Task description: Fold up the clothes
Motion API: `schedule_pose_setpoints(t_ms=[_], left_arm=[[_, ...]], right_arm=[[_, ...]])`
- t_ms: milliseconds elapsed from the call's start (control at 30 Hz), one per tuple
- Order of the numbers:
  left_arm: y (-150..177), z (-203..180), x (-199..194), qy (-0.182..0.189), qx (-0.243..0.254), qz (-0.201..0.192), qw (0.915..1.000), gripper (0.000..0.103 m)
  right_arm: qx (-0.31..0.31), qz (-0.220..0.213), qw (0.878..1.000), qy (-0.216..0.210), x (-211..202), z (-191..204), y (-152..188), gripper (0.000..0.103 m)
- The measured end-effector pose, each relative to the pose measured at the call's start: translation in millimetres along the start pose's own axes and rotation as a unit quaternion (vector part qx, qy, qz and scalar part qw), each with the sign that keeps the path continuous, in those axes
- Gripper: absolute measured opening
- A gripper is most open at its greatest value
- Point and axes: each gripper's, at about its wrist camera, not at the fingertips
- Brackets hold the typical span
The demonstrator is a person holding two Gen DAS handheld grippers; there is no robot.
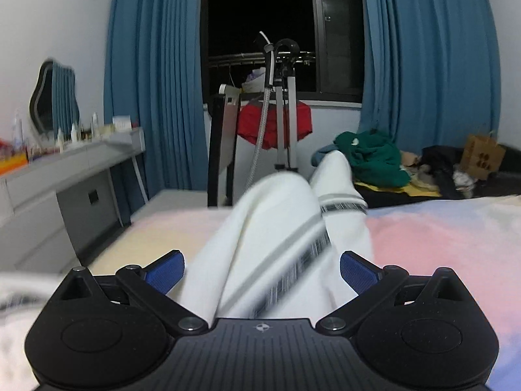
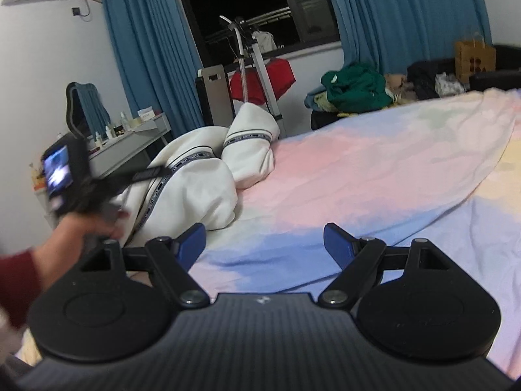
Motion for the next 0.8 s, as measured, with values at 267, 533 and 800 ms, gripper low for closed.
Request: schedule_pose_setpoints(t_ms=[267, 533, 800], left_arm=[[-13, -43, 104, -0.012, 0.045, 0.032, 0.9984, 0.101], [-8, -64, 136, -0.023, 0.091, 0.035, 0.995, 0.048], [-29, -70, 84, 0.005, 0.125, 0.011, 0.992, 0.014]], right_arm=[[0.022, 0.045, 0.999, 0.017, 46, -26, 15, 0.082], [0.026, 0.064, 0.997, 0.039, 85, -39, 20, 0.082], [0.015, 0.059, 0.997, 0.046, 89, -40, 19, 0.081]])
Point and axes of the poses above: each gripper's, at about its wrist camera, not at the fingertips, and x roughly the way its jaws point, z to its left, y to its underside, and after that the axes turned 13 degrees about -z, right-handed
